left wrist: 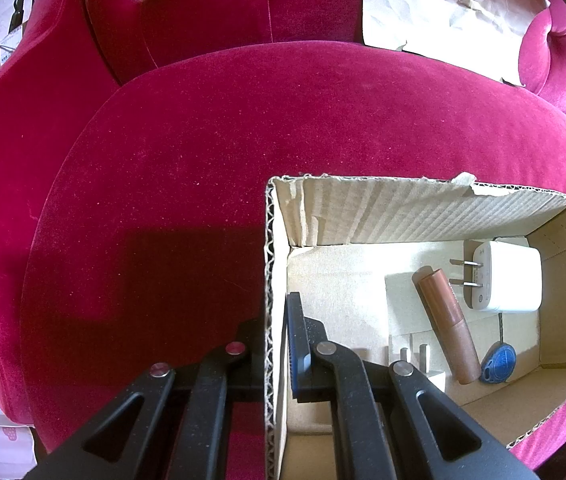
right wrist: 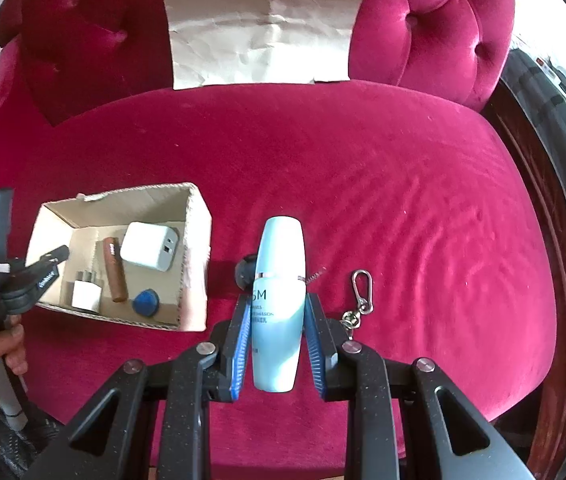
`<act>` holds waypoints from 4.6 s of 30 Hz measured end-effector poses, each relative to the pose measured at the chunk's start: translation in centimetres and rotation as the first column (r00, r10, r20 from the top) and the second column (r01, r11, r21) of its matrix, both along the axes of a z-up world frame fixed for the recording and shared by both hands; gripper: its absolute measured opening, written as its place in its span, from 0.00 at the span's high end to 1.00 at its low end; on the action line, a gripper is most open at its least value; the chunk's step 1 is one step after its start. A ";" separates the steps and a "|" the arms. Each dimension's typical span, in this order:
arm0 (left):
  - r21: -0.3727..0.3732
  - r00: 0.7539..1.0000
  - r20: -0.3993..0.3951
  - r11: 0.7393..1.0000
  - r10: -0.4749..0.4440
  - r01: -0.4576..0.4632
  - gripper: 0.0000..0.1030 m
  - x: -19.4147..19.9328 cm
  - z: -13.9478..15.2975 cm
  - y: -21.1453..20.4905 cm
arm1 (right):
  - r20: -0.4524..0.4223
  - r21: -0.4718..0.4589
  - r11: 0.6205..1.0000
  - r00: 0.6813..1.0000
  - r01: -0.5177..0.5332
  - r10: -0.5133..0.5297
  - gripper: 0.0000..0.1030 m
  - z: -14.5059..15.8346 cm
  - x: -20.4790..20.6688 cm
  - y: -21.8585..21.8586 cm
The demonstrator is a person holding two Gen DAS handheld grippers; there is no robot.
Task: Organize rigid objects
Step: 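Carry the white bottle over the box with the right gripper, then lower the white bottle into the box and open the right gripper, then move the open right gripper back toward the metal keychain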
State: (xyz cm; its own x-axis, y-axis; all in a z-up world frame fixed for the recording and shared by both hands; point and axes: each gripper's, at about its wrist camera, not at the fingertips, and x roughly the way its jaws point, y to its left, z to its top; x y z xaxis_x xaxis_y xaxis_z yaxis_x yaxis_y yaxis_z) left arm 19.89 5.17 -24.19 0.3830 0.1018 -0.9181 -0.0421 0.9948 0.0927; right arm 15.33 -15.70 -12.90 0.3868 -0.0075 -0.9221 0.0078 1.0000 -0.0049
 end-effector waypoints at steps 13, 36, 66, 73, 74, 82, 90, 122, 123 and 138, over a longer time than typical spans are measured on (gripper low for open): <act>0.000 1.000 0.000 1.000 -0.001 0.001 0.95 0.0 0.0 0.0 | 0.024 0.019 0.993 0.993 -0.117 0.116 0.74 1.6 0.9 3.9; 0.001 1.000 0.000 1.000 -0.002 0.002 0.95 0.0 0.0 0.0 | 0.022 0.005 0.954 0.954 -0.300 0.300 0.74 0.9 2.3 10.9; 0.002 1.000 0.000 1.000 -0.002 0.002 0.95 0.1 0.1 0.1 | -0.015 0.070 0.937 0.939 -0.342 0.343 0.74 -3.7 4.2 14.8; 0.002 1.000 0.000 1.000 -0.002 0.002 0.95 0.2 0.1 0.1 | -0.012 0.075 0.939 0.942 -0.335 0.337 0.74 -3.9 4.5 14.6; 0.002 1.000 0.000 1.000 -0.002 0.002 0.95 0.2 0.1 0.1 | -0.007 0.076 0.940 0.943 -0.332 0.334 0.74 -3.9 4.6 14.6; 0.005 1.000 0.001 1.000 -0.003 0.003 0.95 0.2 0.2 0.0 | 0.035 0.031 0.954 0.954 -0.298 0.297 0.38 -3.2 4.7 14.3; 0.005 1.000 0.001 1.000 -0.002 0.002 0.95 0.2 0.3 0.1 | 0.033 0.010 0.959 0.958 -0.285 0.284 0.01 -3.4 5.2 13.9; 0.007 1.000 0.003 1.000 -0.002 0.002 0.95 -0.1 0.3 -0.2 | 0.068 0.001 0.986 0.983 -0.170 0.169 0.01 0.5 4.3 7.8; 0.007 1.000 0.003 1.000 -0.002 0.002 0.95 -0.1 0.3 -0.2 | 0.067 0.001 0.987 0.985 -0.161 0.161 0.01 0.6 4.3 7.3; 0.007 1.000 0.002 1.000 -0.001 0.001 0.95 -0.1 0.3 -0.2 | 0.061 -0.049 0.999 0.998 -0.007 0.010 0.01 0.1 3.3 -0.3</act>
